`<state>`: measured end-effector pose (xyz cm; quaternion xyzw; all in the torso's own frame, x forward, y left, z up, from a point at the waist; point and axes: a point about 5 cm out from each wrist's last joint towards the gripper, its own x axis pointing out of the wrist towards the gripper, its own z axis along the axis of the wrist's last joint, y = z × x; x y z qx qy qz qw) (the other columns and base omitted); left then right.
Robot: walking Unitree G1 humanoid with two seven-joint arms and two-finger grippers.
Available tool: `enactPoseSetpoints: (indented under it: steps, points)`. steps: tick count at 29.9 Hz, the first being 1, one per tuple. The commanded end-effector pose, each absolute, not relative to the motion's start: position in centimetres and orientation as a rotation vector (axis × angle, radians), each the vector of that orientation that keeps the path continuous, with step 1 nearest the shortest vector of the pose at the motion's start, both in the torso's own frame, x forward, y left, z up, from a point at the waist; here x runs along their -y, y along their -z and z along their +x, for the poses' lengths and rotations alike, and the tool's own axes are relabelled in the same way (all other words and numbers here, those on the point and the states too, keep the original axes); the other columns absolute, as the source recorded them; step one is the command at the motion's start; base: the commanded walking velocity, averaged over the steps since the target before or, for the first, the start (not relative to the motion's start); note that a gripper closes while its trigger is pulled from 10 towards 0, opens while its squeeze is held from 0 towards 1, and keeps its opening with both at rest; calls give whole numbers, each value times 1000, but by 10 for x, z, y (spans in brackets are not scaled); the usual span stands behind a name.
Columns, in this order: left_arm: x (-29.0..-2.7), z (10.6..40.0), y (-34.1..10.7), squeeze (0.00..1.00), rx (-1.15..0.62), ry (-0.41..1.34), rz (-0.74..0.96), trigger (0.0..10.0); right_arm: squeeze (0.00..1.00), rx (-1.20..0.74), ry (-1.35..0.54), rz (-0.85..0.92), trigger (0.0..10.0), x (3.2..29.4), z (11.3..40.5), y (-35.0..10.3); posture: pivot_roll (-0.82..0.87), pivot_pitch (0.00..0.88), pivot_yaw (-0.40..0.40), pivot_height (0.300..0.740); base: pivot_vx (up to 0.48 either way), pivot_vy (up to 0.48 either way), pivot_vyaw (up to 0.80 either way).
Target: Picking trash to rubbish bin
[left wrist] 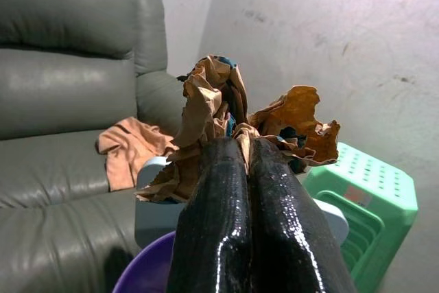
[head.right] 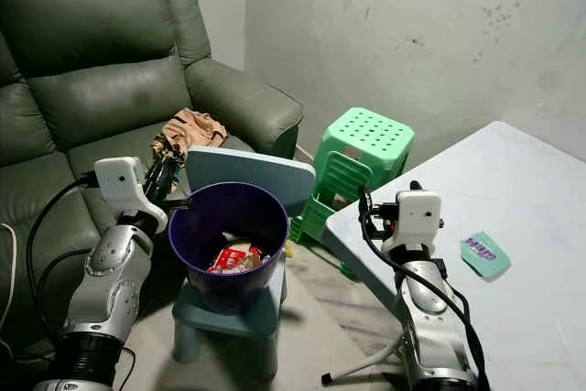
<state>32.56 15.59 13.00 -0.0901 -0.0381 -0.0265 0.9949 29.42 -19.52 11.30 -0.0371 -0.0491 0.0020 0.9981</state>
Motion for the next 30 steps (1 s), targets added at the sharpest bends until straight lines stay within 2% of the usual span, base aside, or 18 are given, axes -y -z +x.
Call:
enactPoseSetpoints:
  steps: [1, 12, 14, 15, 20, 30]
  points:
    - [-151, 326, -130, 0, 63, 66, -174, 10000, 0, 106, 2, -88, 10000, 199, 294, -117, 17, 0, -97, 740, 0, 0, 0]
    - [-149, 311, -108, 0, -20, 117, -148, 10000, 0, 73, -144, -149, 10000, 205, 297, -122, 19, 13, -111, 740, 0, 0, 0]
    - [-153, 306, -100, 0, -53, 108, -147, 10000, 0, 64, -273, -174, 10000, 204, 300, -129, 19, 31, -120, 740, 0, 0, 0]
    - [-153, 306, -100, 0, -53, 108, -147, 10000, 0, 64, -273, -174, 10000, 204, 300, -129, 19, 31, -120, 740, 0, 0, 0]
    - [-164, 302, -95, 0, -76, 72, -162, 10000, 0, 48, -505, -208, 10000, 195, 305, -146, 32, 72, -150, 740, 0, 0, 0]
    - [-191, 300, -83, 0, -128, -21, -188, 10000, 0, 10, -701, -229, 10000, 181, 304, -155, 50, 158, -209, 740, 0, 0, 0]
